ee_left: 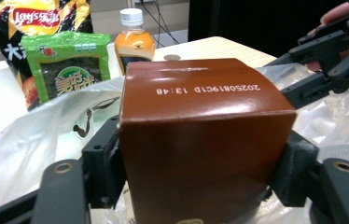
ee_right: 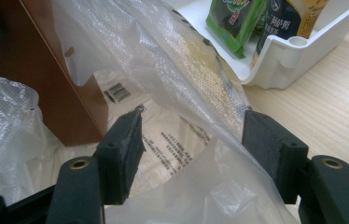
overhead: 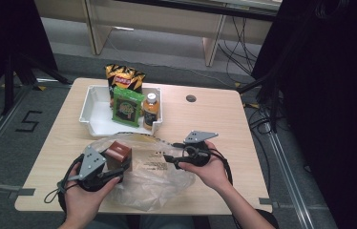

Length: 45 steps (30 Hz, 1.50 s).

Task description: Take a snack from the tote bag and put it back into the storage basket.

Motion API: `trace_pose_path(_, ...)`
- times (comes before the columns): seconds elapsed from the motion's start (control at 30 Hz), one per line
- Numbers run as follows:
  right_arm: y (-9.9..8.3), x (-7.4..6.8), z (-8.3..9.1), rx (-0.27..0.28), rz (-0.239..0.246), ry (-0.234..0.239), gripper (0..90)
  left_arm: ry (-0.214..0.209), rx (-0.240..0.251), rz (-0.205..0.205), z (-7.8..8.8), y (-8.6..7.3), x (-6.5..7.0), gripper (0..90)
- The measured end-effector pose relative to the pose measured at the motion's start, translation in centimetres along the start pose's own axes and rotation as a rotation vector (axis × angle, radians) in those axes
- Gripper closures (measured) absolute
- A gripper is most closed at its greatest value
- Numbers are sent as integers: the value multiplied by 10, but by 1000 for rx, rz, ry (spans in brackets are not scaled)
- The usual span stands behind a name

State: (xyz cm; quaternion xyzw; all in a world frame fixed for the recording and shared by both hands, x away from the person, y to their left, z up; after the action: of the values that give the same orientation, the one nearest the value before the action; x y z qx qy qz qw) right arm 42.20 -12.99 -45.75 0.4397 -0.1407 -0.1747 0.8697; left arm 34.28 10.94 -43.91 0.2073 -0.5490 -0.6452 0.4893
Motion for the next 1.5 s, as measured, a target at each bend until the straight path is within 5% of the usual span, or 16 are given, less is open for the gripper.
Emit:
trace_pose_path(0.5,-1,0,0,3,-9,-2,395,-34,-2,-7,-6,-2,-5,306)
trace_pose_path(0.83,-2,1,0,7,-7,-3,395,-75,6,9,-4,1,-6,369)
trace_pose_path(1.27,-4,0,-2,5,-11,2,394,-154,100,4,12,33,6,371)
trace_pose_path(1.5,-4,0,-1,-5,-14,10,395,-162,132,9,21,56,9,372)
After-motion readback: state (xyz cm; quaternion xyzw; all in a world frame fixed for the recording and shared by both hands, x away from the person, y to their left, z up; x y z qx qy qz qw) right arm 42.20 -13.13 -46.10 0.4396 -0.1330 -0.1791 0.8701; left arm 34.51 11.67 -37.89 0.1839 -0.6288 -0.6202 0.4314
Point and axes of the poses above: each handheld gripper's, and its own axes: z roughly backward along the jaws, y roughly out of its top, x roughly to its right, the point moved 5 cm from there along -z, roughly forward along the jaws, and after that the axes turned 15 degrees about z, right-handed, at the moved point
